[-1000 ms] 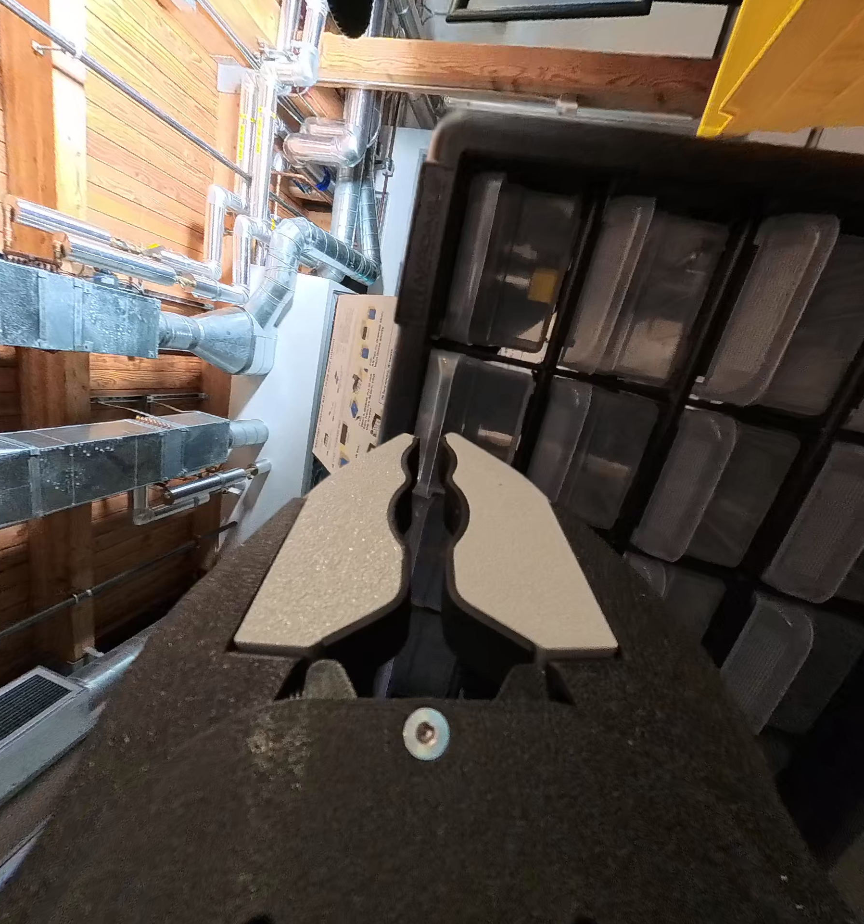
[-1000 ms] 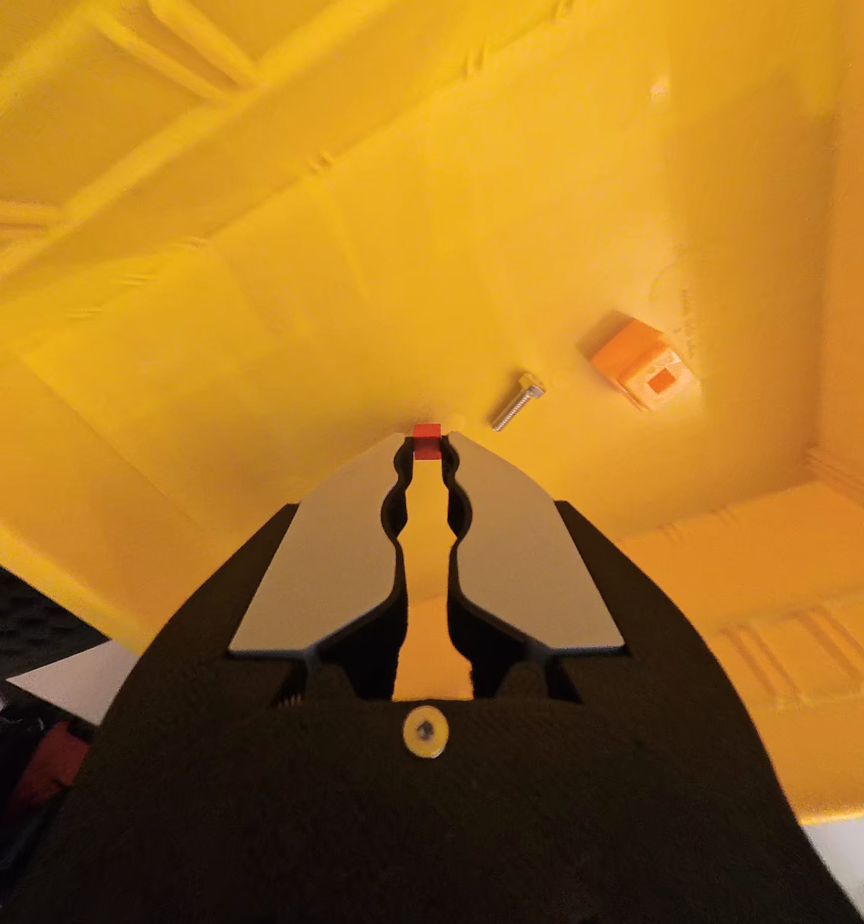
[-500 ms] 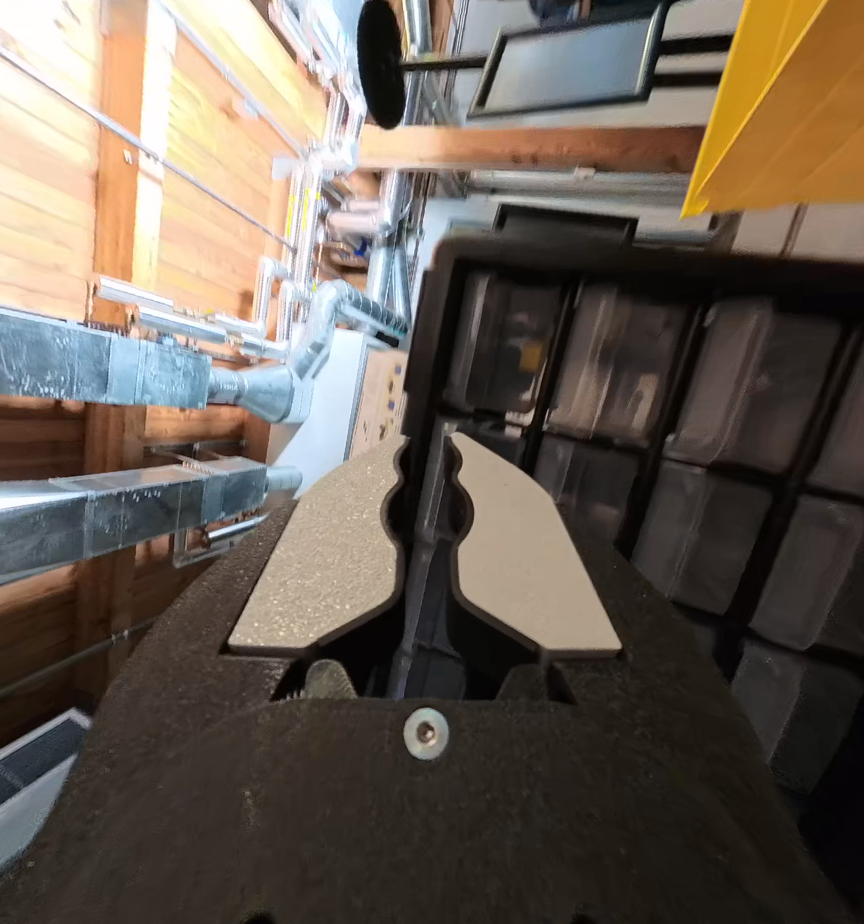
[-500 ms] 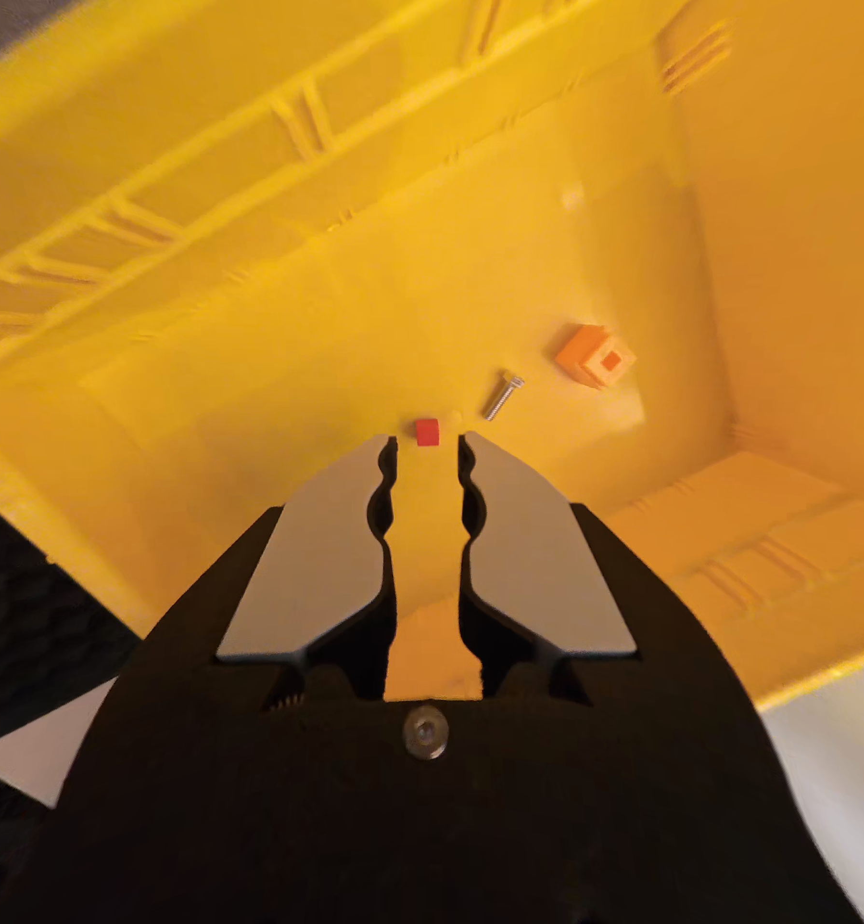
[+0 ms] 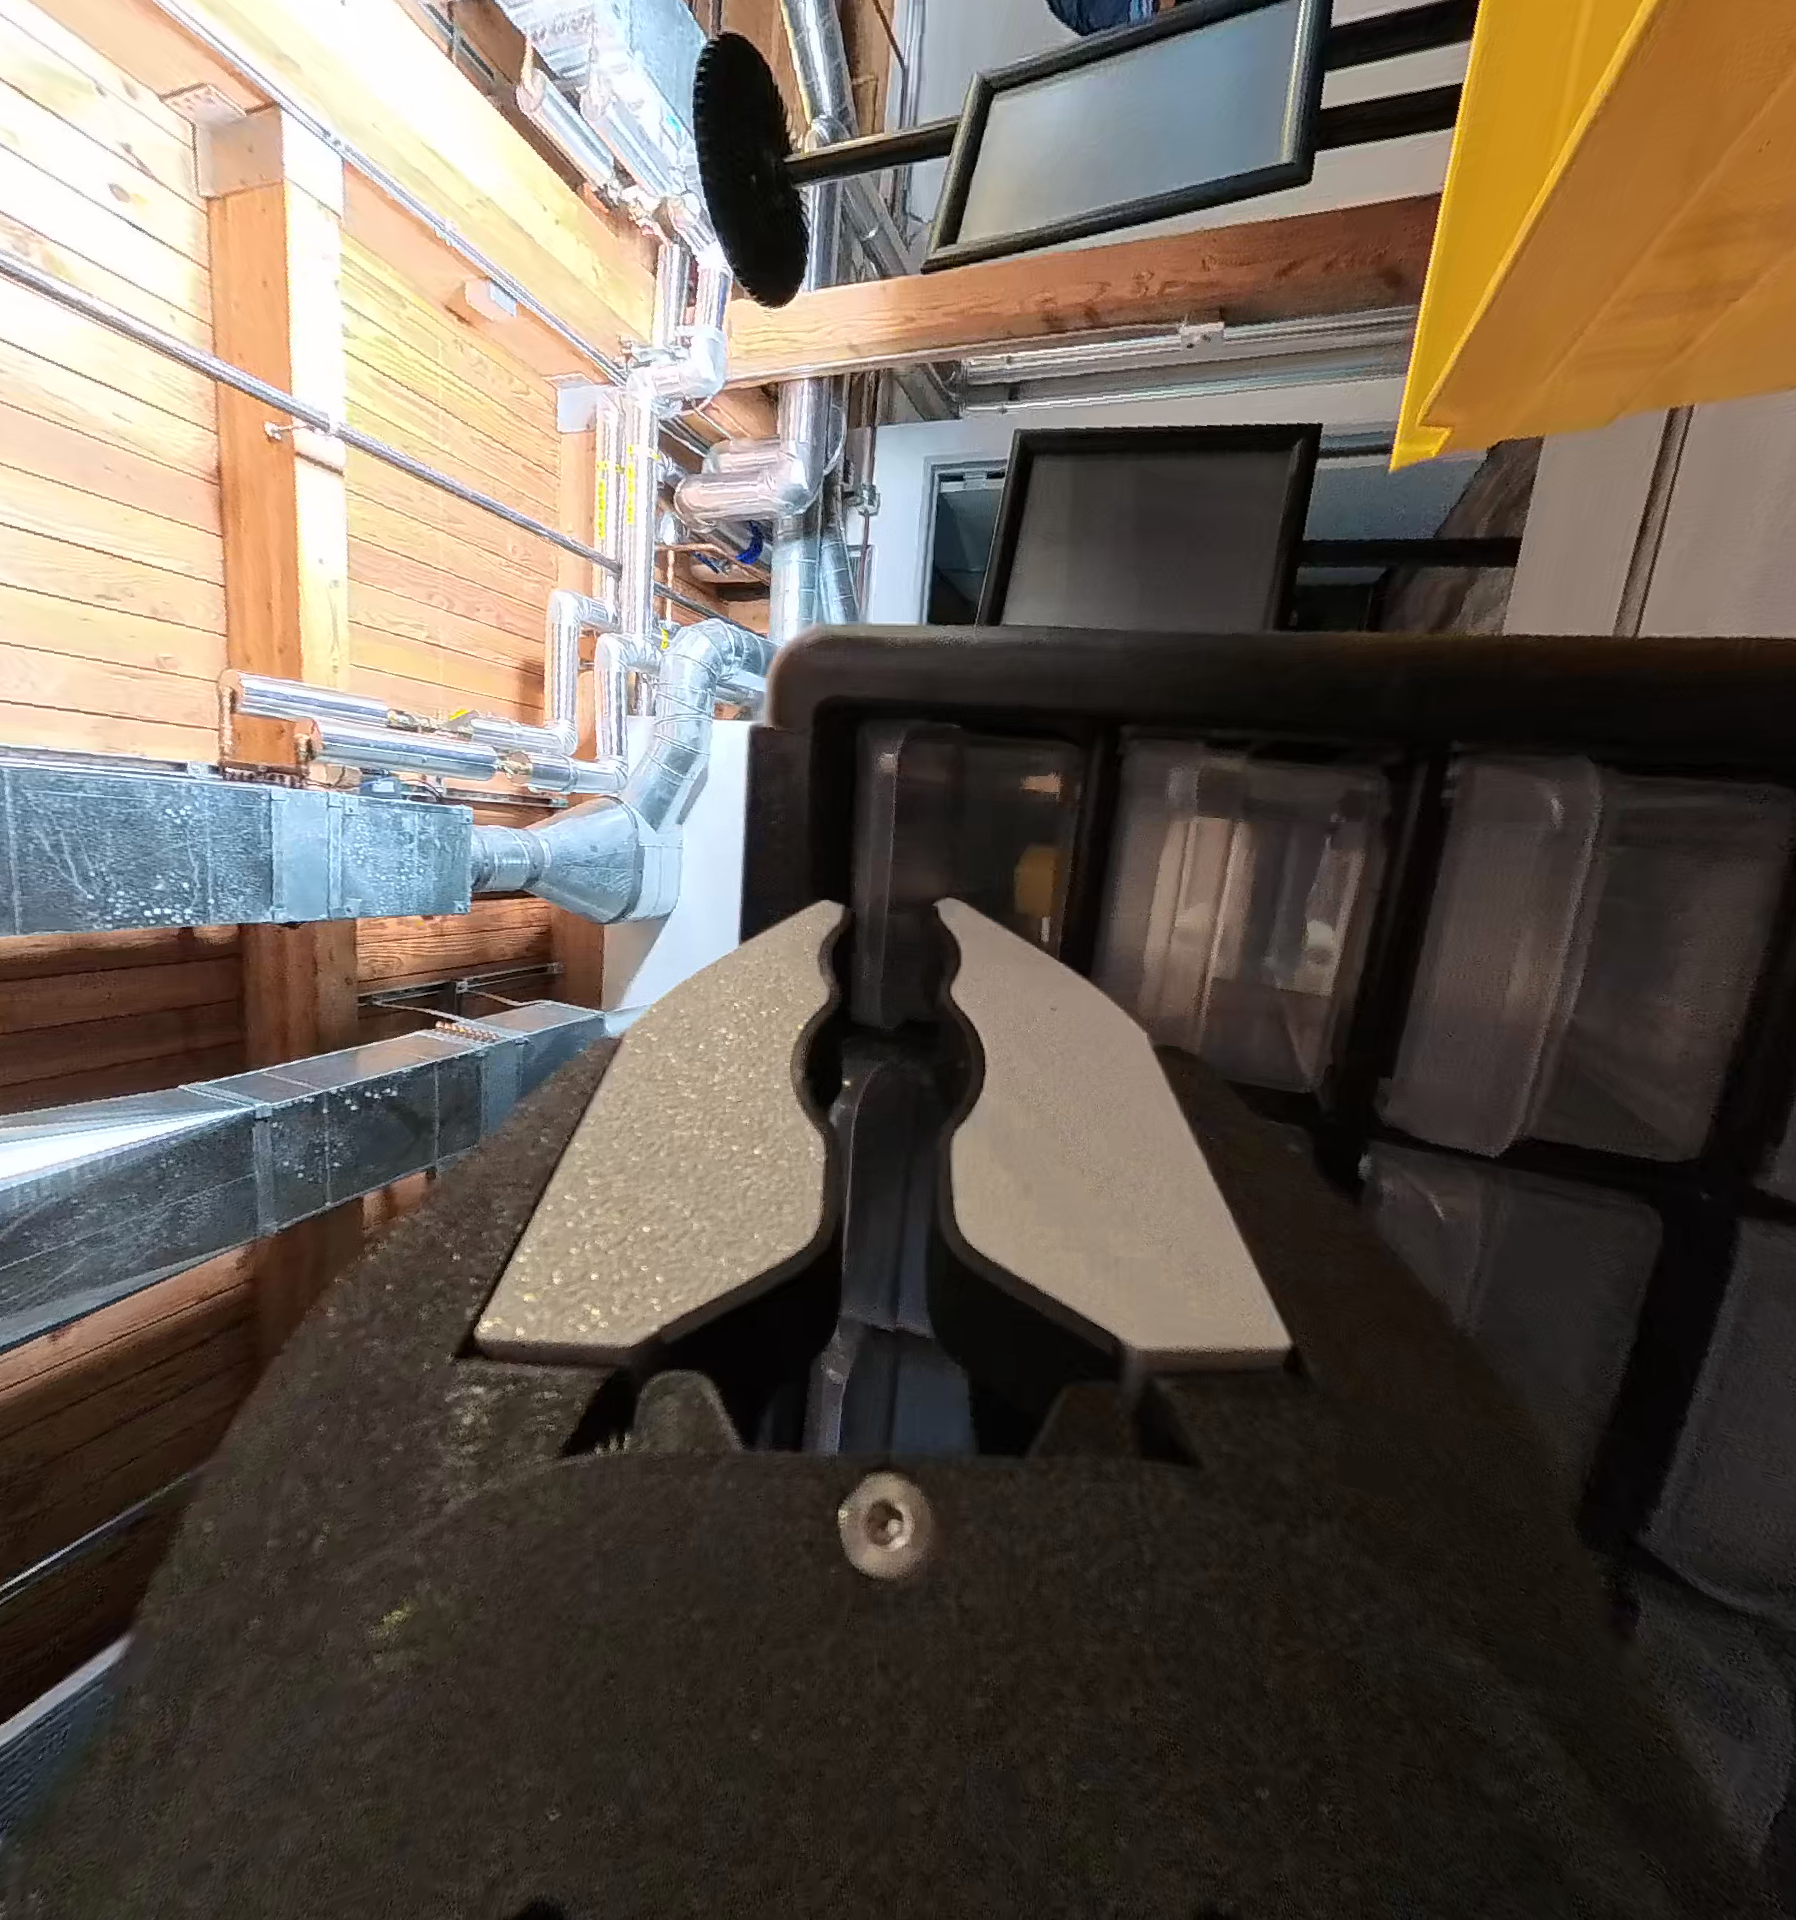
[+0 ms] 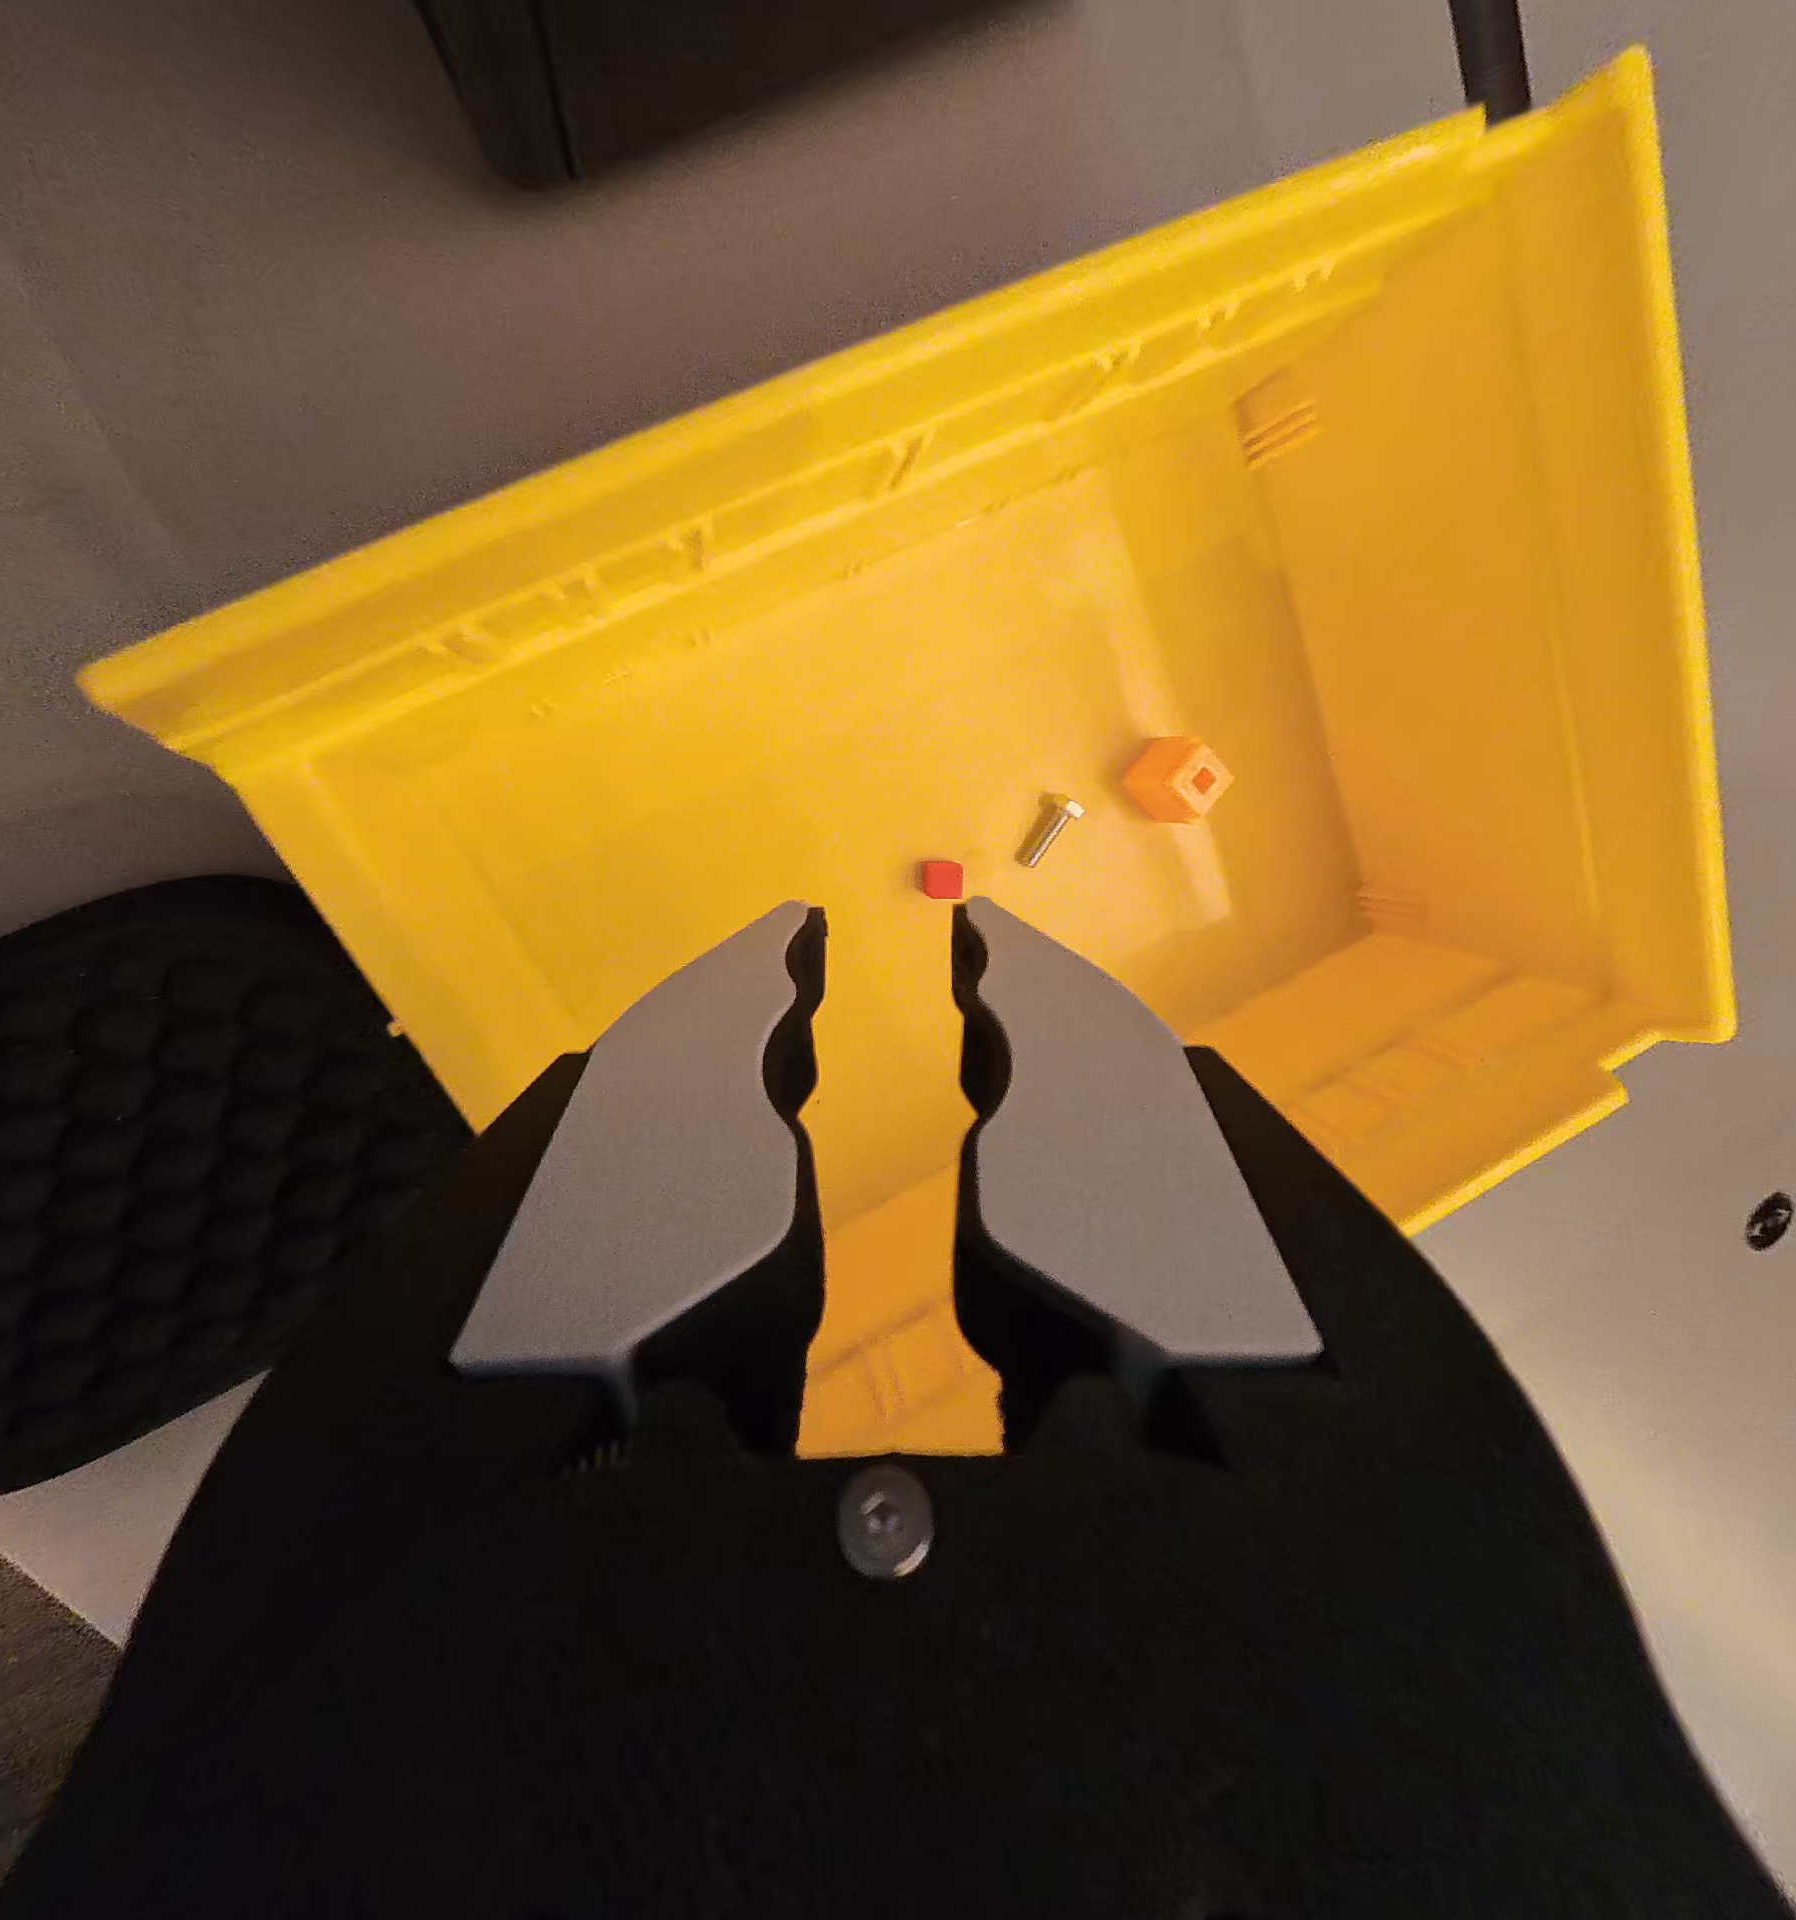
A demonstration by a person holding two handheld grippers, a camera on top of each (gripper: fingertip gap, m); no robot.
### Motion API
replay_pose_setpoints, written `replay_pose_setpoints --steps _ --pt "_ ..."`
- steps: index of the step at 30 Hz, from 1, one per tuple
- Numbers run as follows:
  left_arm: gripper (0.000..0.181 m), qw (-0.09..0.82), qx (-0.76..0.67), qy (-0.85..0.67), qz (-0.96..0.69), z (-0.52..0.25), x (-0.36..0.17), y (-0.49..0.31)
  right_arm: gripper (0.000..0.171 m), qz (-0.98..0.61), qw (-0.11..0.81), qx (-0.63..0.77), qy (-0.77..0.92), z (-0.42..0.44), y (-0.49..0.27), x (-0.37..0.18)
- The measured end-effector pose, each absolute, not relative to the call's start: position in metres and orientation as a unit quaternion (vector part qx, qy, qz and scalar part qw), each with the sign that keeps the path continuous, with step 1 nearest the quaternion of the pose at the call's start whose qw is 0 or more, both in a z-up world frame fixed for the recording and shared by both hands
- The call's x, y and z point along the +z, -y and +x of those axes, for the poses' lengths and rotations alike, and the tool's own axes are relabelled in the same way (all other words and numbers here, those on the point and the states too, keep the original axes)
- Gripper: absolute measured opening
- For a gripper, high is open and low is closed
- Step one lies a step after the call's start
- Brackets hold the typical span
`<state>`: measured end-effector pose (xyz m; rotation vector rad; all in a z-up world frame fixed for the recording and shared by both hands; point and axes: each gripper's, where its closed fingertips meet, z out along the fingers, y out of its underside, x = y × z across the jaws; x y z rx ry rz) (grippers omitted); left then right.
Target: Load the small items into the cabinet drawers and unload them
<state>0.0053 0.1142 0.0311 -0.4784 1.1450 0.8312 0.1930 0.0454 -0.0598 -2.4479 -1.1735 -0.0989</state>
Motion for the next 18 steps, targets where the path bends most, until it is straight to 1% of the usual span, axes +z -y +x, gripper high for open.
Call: replay_pose_setpoints --steps 2,5,7,8,9,11,12,15,18 --pt "0.005 0.738 0.381 -0.515 -0.211 0.006 0.033 -0.113 0.024 -0.875 0.215 -0.042 0.432 0.187 -0.042 -0.055" --pt "0.006 0.74 0.377 -0.512 -0.22 0.004 0.033 -0.112 0.024 -0.866 0.218 -0.05 0.447 0.179 -0.038 -0.05" --pt "0.017 0.743 0.382 -0.505 -0.216 0.001 0.031 -0.106 0.024 -0.863 0.218 -0.055 0.452 0.176 -0.037 -0.048" --pt "0.02 0.746 0.383 -0.502 -0.211 -0.002 0.029 -0.1 0.024 -0.861 0.22 -0.056 0.455 0.174 -0.037 -0.047" --pt "0.018 0.749 0.379 -0.504 -0.204 -0.006 0.026 -0.094 0.024 -0.86 0.221 -0.055 0.457 0.173 -0.036 -0.046" --pt "0.004 0.755 0.37 -0.502 -0.201 -0.018 0.023 -0.086 0.024 -0.857 0.221 -0.053 0.462 0.17 -0.034 -0.045" --pt "0.002 0.755 0.368 -0.5 -0.211 -0.025 0.022 -0.087 0.024 -0.857 0.219 -0.053 0.463 0.17 -0.033 -0.046" --pt "0.007 0.749 0.385 -0.48 -0.243 -0.044 0.026 -0.101 0.024 -0.857 0.215 -0.054 0.466 0.17 -0.032 -0.048" --pt "0.007 0.745 0.392 -0.473 -0.26 -0.051 0.03 -0.114 0.024 -0.858 0.214 -0.051 0.465 0.169 -0.035 -0.05"
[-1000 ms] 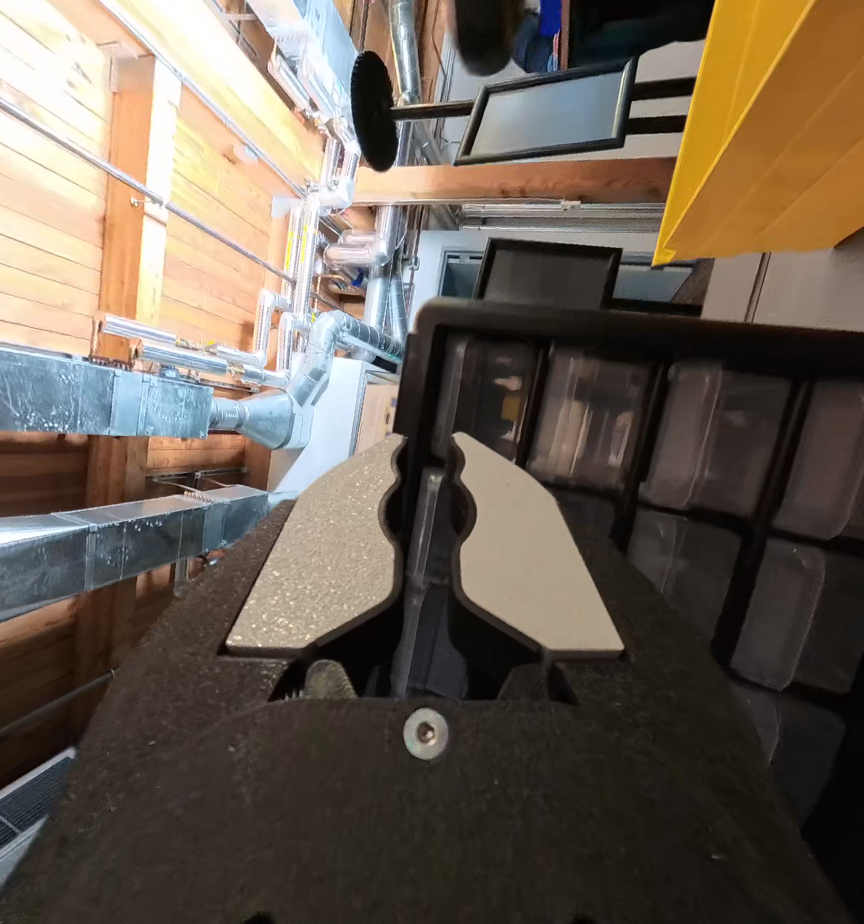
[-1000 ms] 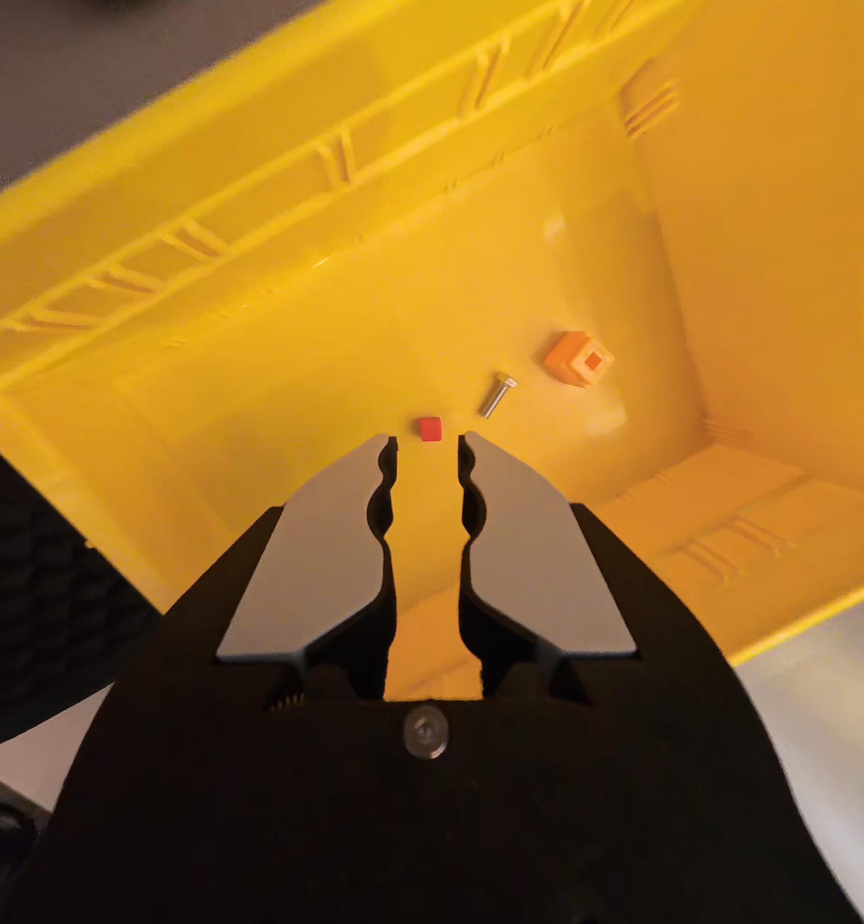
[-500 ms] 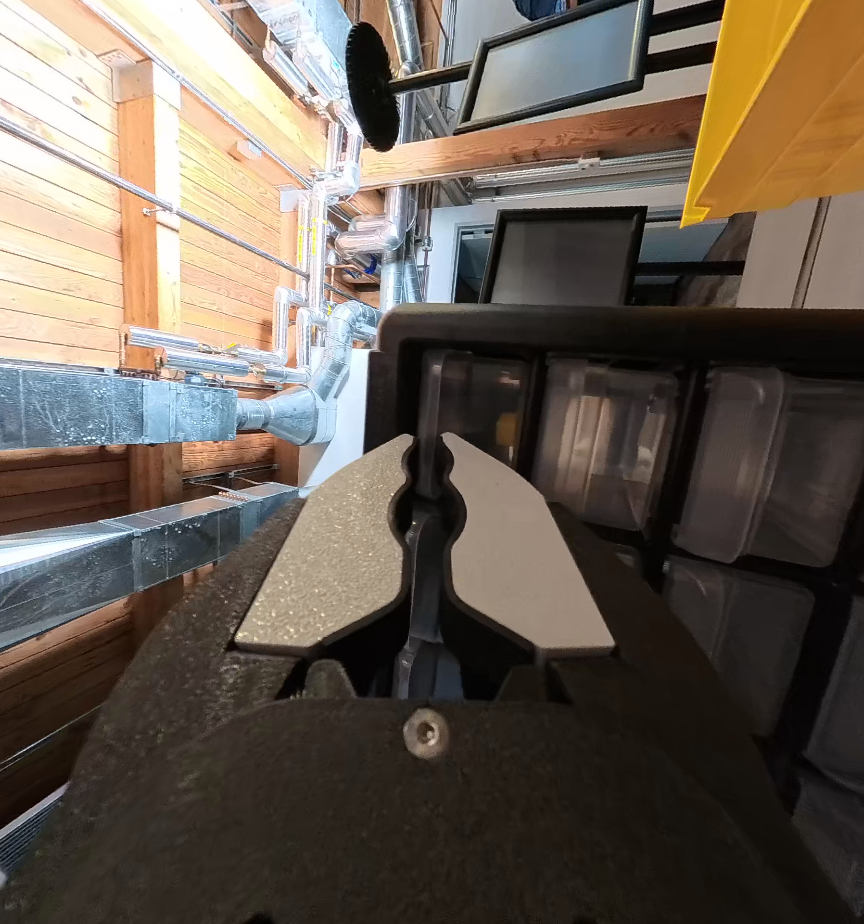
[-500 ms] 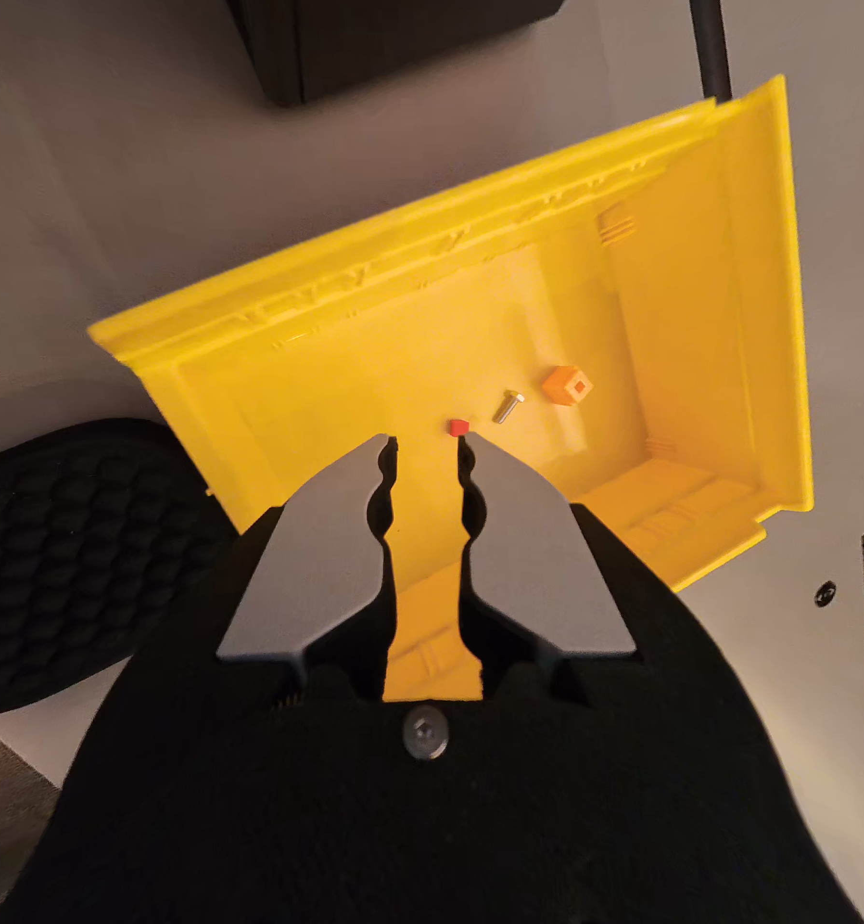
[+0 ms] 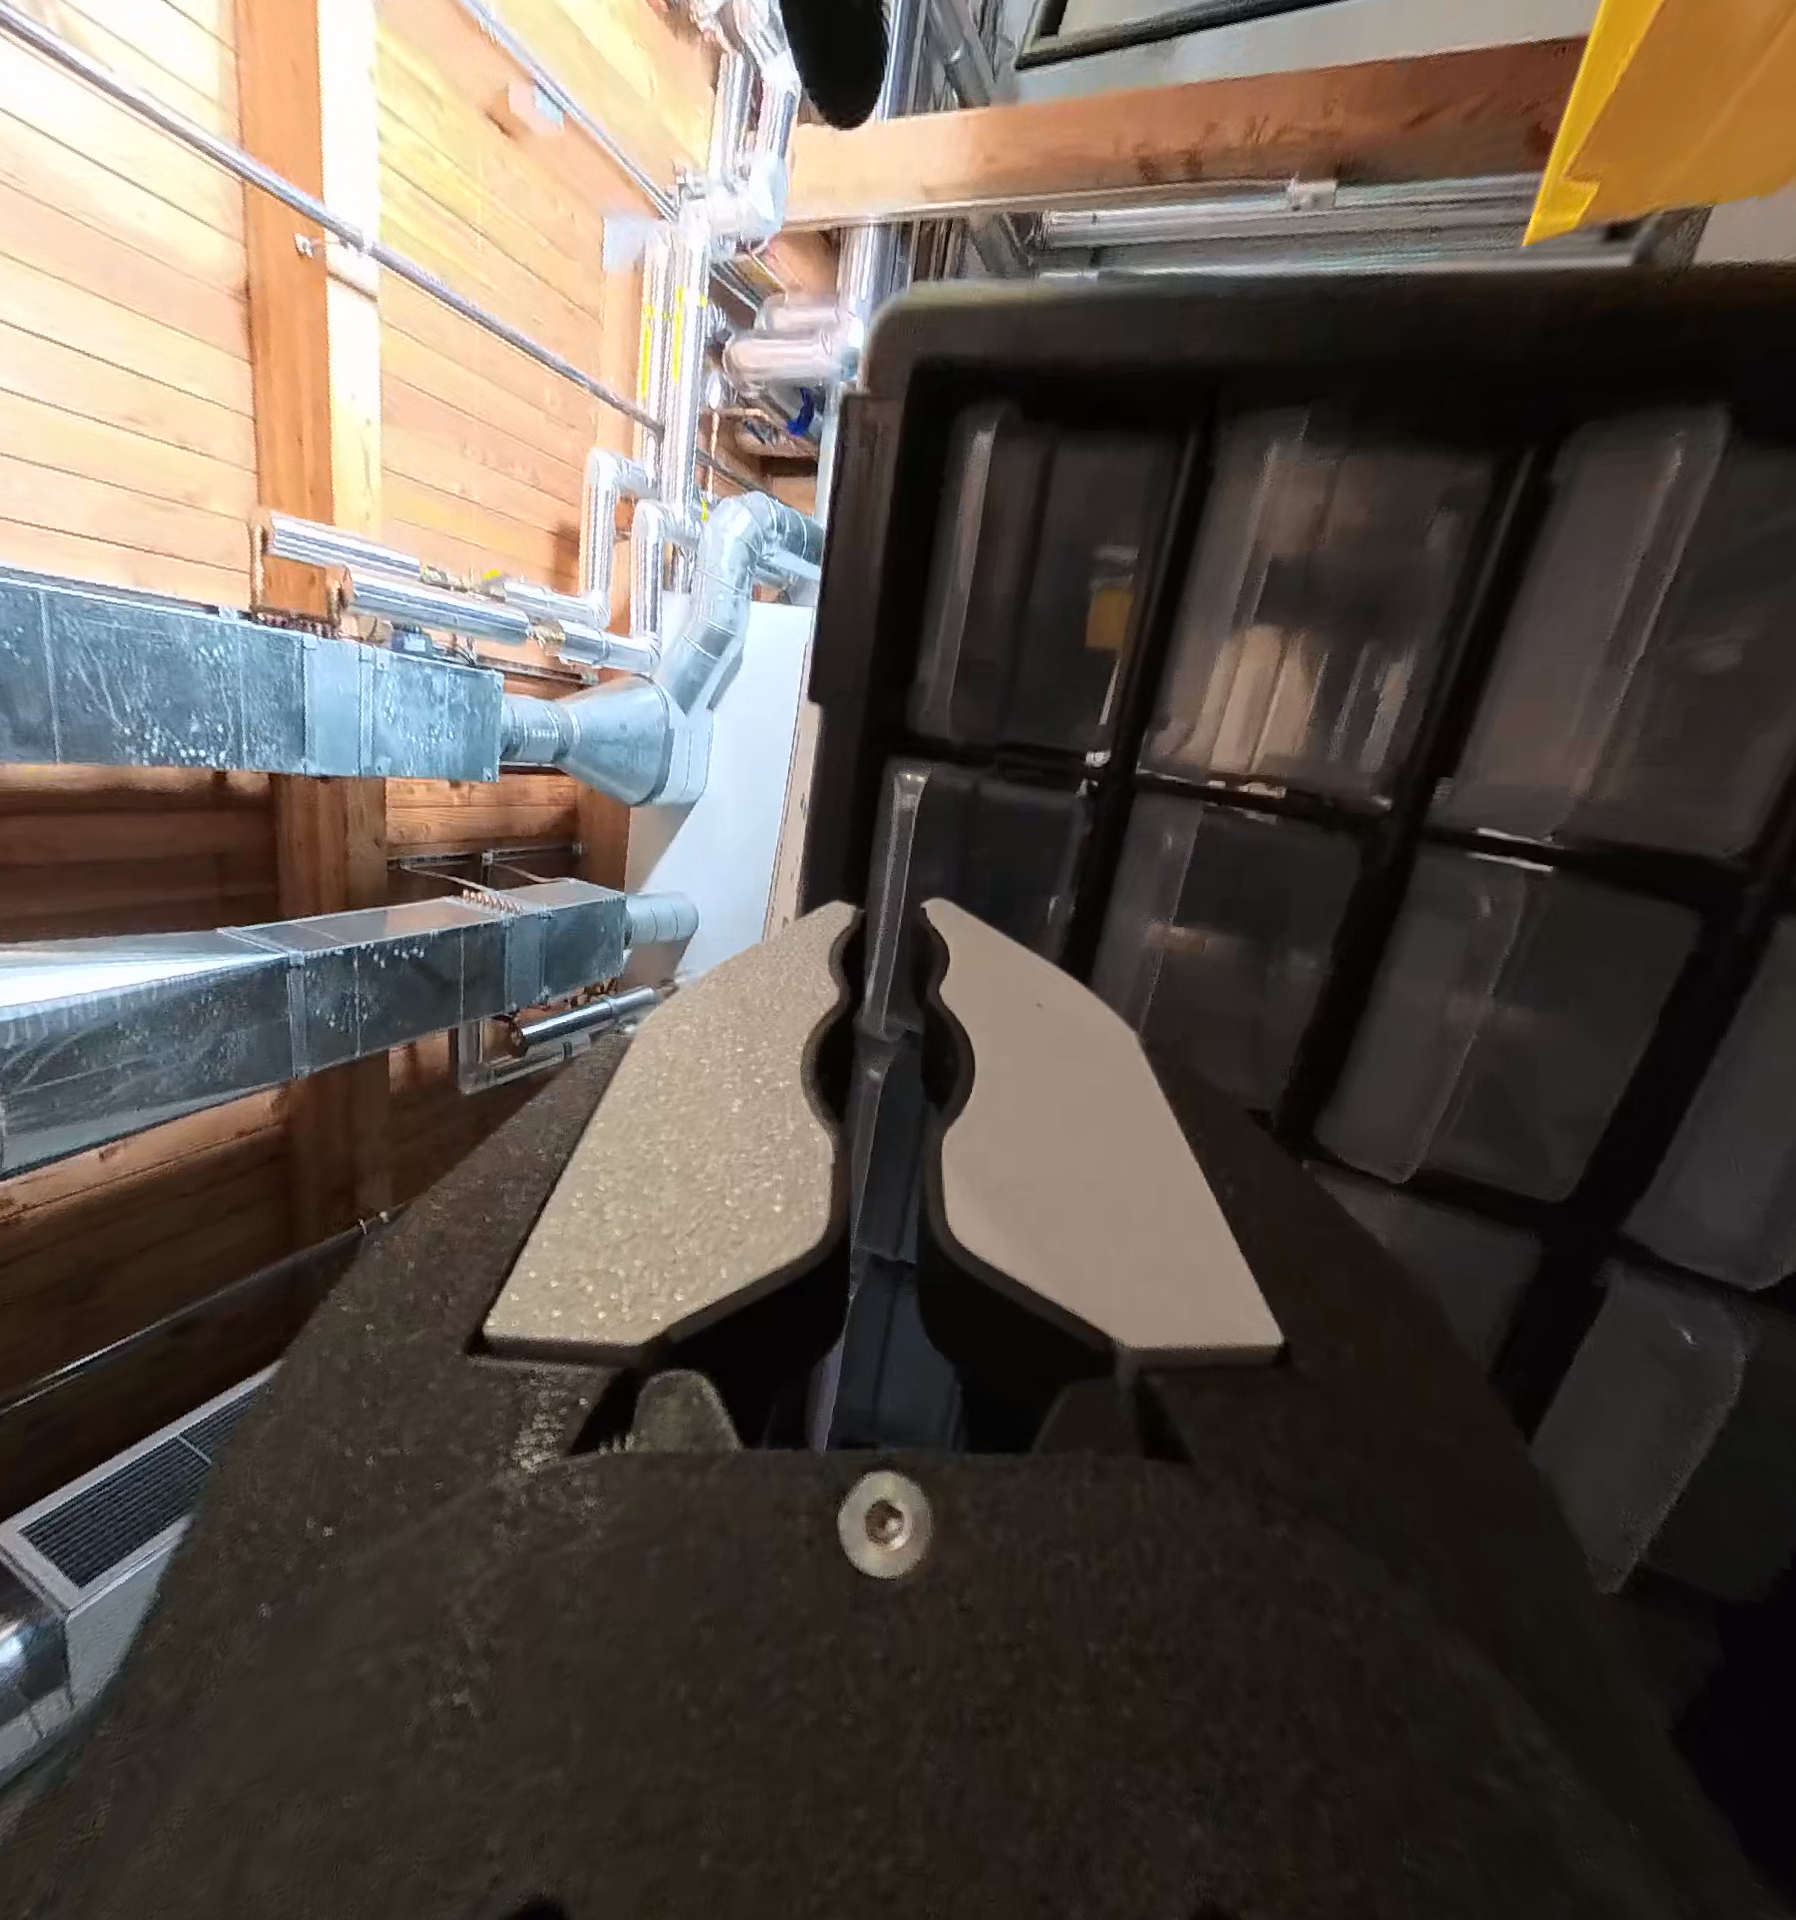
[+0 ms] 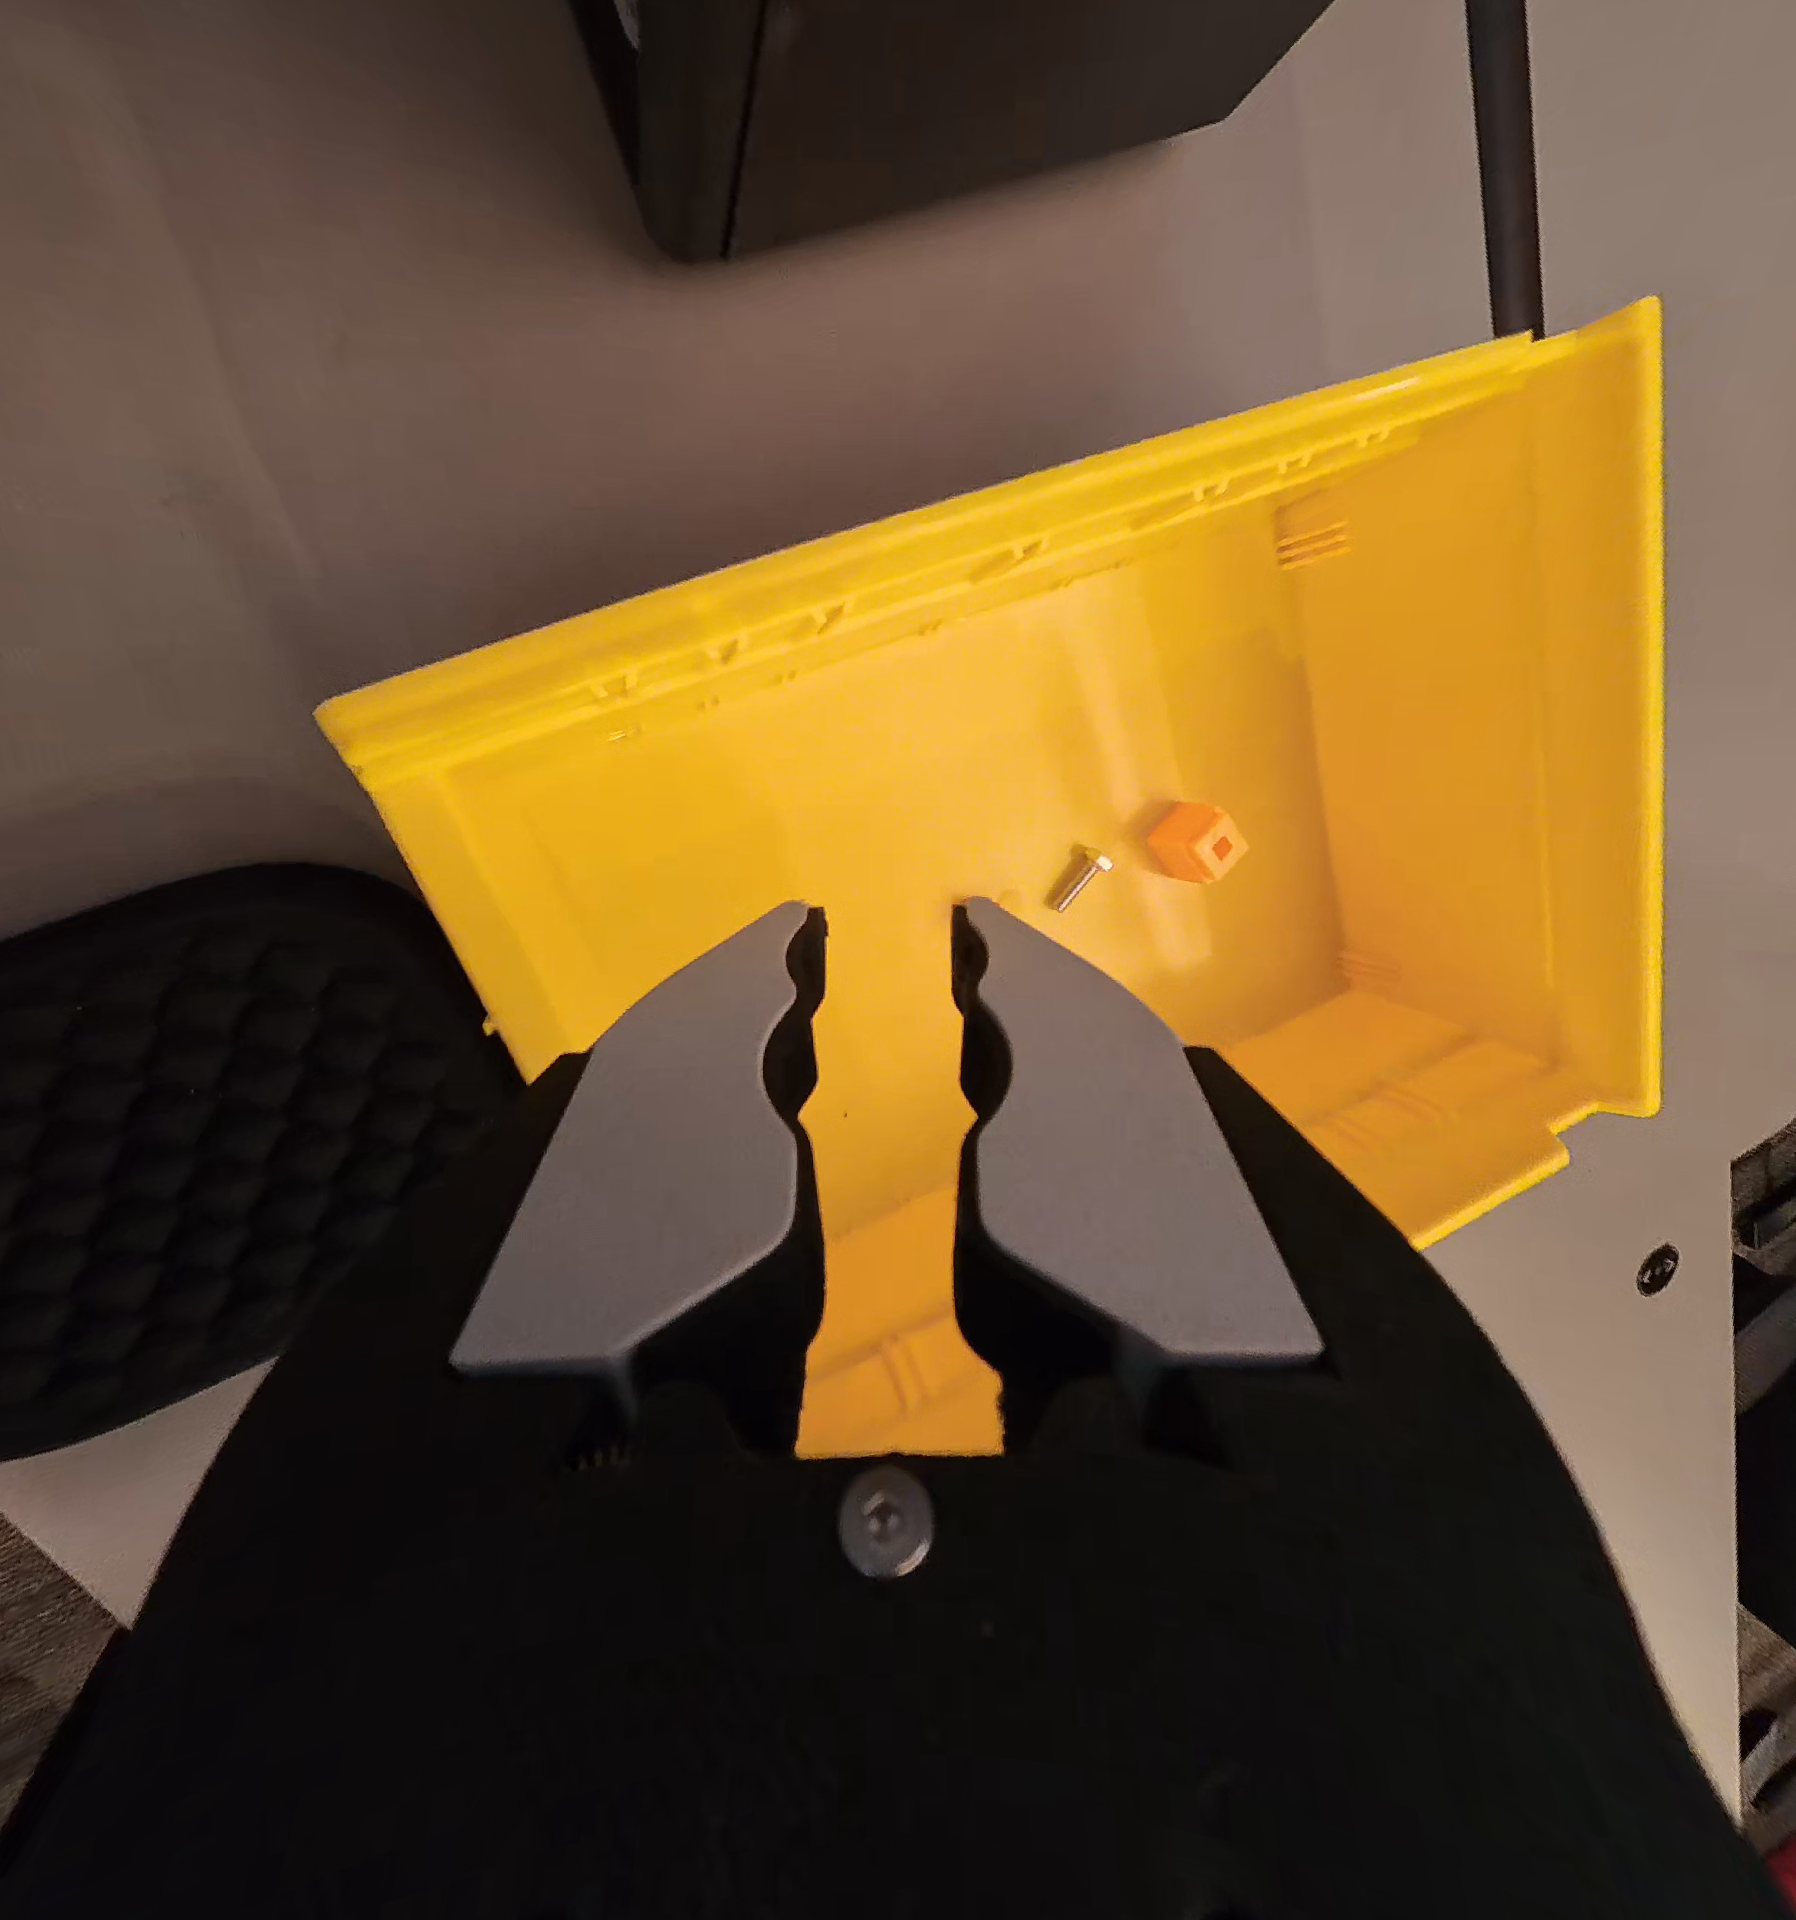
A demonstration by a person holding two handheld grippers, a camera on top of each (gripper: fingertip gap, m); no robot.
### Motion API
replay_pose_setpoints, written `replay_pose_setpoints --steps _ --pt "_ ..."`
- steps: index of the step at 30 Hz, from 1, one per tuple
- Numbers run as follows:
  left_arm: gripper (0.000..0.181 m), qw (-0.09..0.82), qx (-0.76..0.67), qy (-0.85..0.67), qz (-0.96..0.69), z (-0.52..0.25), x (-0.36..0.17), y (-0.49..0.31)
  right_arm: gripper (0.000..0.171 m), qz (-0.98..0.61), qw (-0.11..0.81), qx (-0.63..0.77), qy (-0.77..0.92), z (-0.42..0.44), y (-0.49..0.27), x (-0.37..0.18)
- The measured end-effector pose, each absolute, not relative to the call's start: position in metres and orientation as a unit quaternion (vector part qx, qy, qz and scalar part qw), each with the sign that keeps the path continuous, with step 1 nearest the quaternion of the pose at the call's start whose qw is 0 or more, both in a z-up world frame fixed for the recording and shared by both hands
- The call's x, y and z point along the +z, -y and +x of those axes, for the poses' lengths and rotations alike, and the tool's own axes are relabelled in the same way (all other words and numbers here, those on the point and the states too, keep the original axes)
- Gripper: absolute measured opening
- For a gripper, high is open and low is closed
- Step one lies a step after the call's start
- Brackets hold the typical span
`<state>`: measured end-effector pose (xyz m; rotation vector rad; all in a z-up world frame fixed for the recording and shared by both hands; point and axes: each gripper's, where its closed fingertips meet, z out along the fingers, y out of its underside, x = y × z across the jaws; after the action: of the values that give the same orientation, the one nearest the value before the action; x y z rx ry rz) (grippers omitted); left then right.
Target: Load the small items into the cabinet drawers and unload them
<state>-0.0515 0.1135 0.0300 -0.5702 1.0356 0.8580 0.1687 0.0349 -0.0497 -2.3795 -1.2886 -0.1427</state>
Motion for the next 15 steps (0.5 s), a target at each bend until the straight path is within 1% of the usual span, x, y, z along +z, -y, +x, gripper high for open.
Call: replay_pose_setpoints --steps 10,12,15 --pt "0.007 0.736 0.396 -0.476 -0.274 -0.049 0.031 -0.127 0.024 -0.859 0.209 -0.05 0.464 0.17 -0.034 -0.051" --pt "0.01 0.742 0.393 -0.476 -0.263 -0.042 0.034 -0.117 0.024 -0.859 0.213 -0.05 0.463 0.169 -0.033 -0.05" --pt "0.007 0.757 0.364 -0.494 -0.225 -0.016 0.039 -0.09 0.024 -0.855 0.217 -0.047 0.468 0.165 -0.03 -0.048"
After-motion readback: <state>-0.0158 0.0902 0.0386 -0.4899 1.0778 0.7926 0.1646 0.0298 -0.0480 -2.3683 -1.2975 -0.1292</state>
